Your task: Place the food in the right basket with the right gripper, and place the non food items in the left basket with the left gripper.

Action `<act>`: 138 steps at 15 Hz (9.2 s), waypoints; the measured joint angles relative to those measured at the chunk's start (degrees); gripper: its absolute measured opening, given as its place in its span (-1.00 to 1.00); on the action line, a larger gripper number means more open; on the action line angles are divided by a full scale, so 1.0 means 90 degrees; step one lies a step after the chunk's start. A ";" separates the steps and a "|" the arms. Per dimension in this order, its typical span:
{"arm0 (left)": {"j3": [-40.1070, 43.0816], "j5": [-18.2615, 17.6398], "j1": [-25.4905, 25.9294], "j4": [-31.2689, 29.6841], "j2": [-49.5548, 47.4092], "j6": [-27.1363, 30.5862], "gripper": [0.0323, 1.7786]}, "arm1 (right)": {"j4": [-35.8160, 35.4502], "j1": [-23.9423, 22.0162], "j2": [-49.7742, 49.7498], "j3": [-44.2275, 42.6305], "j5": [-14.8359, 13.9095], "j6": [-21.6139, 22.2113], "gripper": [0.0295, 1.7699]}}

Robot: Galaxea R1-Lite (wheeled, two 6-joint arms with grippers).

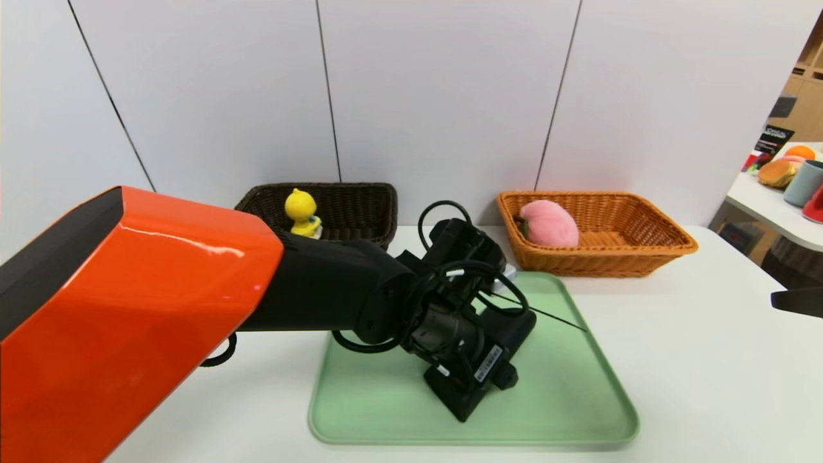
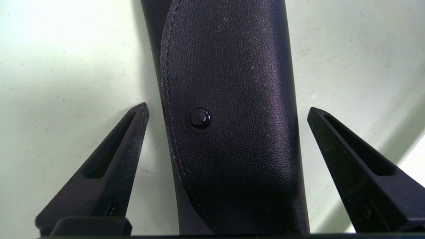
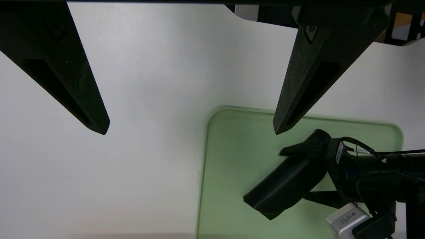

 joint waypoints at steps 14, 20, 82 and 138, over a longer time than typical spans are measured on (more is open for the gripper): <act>-0.0116 0.0165 -0.0012 0.0007 0.0150 0.0084 0.90 | -0.0003 -0.0003 -0.0165 0.0080 0.0095 0.0001 0.92; -0.0126 0.0168 -0.0015 0.0000 0.0187 0.0102 0.90 | -0.0009 -0.0003 -0.0169 0.0076 0.0135 0.0000 0.92; -0.1170 0.0917 0.1602 0.0309 -0.2024 -0.0168 -0.47 | -0.0012 -0.0015 -0.0294 0.0431 0.0187 0.0194 0.92; -0.1596 0.1407 0.3029 0.1669 -0.2196 0.0214 0.88 | -0.0008 -0.0582 -0.0898 0.1157 0.0199 0.0320 0.92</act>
